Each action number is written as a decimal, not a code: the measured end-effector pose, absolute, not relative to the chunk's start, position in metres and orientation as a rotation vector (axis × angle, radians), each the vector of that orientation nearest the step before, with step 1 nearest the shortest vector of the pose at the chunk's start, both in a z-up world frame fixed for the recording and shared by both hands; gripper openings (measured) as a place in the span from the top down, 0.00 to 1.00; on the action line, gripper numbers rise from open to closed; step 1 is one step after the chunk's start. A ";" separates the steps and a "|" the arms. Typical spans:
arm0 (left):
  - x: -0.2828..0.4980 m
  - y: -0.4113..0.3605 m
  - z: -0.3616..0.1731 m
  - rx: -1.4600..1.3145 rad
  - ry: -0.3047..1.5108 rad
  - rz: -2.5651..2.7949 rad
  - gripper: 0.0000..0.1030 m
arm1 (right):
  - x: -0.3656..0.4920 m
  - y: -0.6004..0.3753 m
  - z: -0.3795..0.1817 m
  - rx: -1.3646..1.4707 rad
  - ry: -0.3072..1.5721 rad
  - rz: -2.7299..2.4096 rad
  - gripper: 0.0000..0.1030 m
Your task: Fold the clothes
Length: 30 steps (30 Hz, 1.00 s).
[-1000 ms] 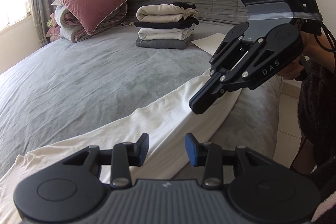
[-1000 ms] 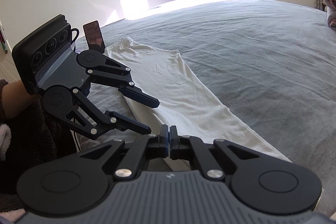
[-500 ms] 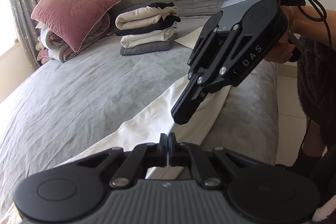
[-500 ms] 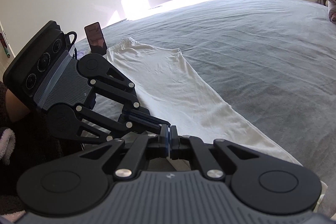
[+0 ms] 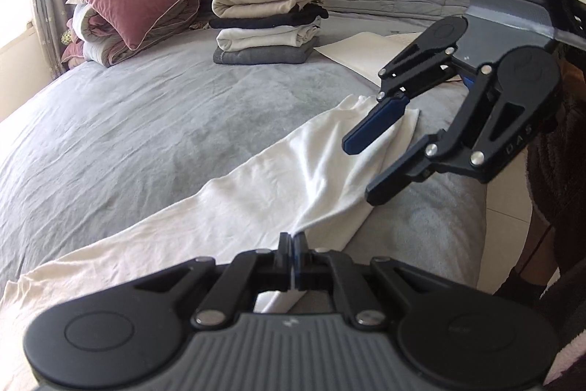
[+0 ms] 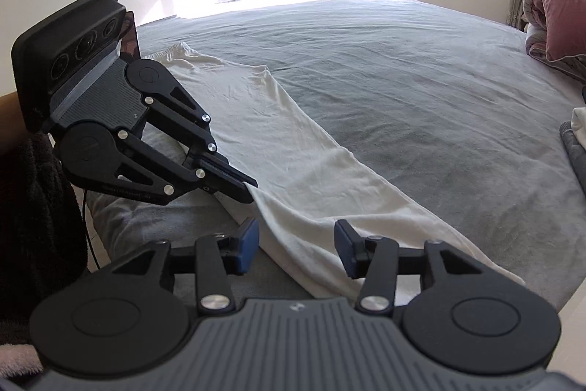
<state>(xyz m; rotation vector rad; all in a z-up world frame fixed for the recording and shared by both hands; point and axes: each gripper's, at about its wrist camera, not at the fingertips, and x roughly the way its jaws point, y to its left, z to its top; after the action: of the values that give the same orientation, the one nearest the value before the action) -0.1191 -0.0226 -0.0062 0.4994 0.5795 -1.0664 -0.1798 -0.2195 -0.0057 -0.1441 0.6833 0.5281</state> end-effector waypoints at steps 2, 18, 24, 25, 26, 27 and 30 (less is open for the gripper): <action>-0.116 -0.022 -0.006 0.474 0.590 -1.070 0.99 | -0.188 -0.204 -0.010 -0.228 0.649 0.486 0.51; -0.123 -0.022 -0.012 0.503 0.610 -1.128 0.99 | -0.205 -0.157 -0.057 -0.594 0.504 -0.094 0.60; -0.130 -0.024 -0.018 0.555 0.608 -1.122 0.99 | -0.204 -0.196 -0.055 -0.516 0.550 -0.274 0.60; -0.130 -0.024 -0.018 0.558 0.607 -1.121 0.99 | -0.203 -0.204 -0.054 -0.496 0.555 -0.299 0.60; -0.131 -0.025 -0.018 0.561 0.605 -1.119 0.99 | -0.204 -0.209 -0.053 -0.480 0.559 -0.323 0.60; -0.132 -0.025 -0.018 0.565 0.604 -1.118 0.99 | -0.205 -0.215 -0.051 -0.464 0.560 -0.344 0.60; -0.133 -0.025 -0.016 0.574 0.600 -1.121 0.99 | -0.206 -0.230 -0.050 -0.432 0.561 -0.386 0.60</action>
<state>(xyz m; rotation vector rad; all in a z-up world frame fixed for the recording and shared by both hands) -0.1331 -0.0253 -0.0165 0.5741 0.5998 -1.1206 -0.2062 -0.2296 -0.0505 -0.4318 0.5612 -0.3861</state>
